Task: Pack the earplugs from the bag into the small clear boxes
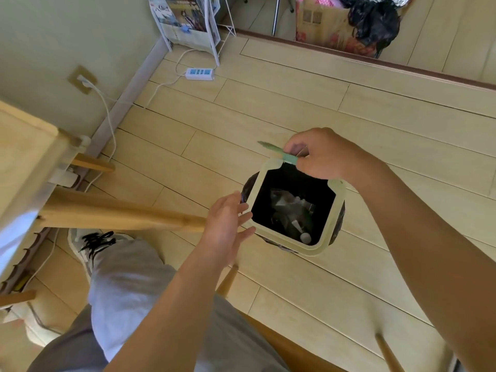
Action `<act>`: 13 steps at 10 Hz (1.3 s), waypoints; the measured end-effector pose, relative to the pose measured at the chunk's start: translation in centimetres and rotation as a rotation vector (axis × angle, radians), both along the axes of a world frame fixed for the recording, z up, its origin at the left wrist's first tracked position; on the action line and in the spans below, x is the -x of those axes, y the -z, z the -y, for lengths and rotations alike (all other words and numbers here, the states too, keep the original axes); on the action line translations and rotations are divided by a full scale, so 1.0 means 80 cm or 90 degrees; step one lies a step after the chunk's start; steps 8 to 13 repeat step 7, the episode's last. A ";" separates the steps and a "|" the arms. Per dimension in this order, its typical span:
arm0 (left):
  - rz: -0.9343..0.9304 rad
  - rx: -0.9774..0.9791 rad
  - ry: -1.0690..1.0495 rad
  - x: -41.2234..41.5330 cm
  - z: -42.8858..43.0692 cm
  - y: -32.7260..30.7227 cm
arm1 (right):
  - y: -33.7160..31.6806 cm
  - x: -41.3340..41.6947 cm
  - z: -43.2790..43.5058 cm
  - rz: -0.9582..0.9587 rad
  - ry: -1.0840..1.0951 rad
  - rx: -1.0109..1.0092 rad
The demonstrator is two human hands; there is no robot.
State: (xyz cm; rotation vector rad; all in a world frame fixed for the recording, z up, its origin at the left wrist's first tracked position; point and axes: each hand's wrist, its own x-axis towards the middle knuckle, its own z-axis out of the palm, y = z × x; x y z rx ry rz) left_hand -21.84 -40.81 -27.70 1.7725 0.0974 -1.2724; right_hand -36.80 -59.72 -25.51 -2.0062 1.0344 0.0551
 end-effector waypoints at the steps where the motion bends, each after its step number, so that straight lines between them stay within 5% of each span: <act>1: 0.031 0.015 -0.047 -0.010 0.000 0.000 | 0.001 0.000 -0.020 -0.039 -0.070 -0.042; 5: 0.072 0.036 -0.105 -0.021 -0.007 -0.003 | 0.020 -0.024 -0.074 -0.195 -0.222 -0.105; 13: 0.085 0.044 -0.103 -0.023 -0.005 -0.015 | 0.027 -0.024 -0.071 -0.189 -0.179 -0.085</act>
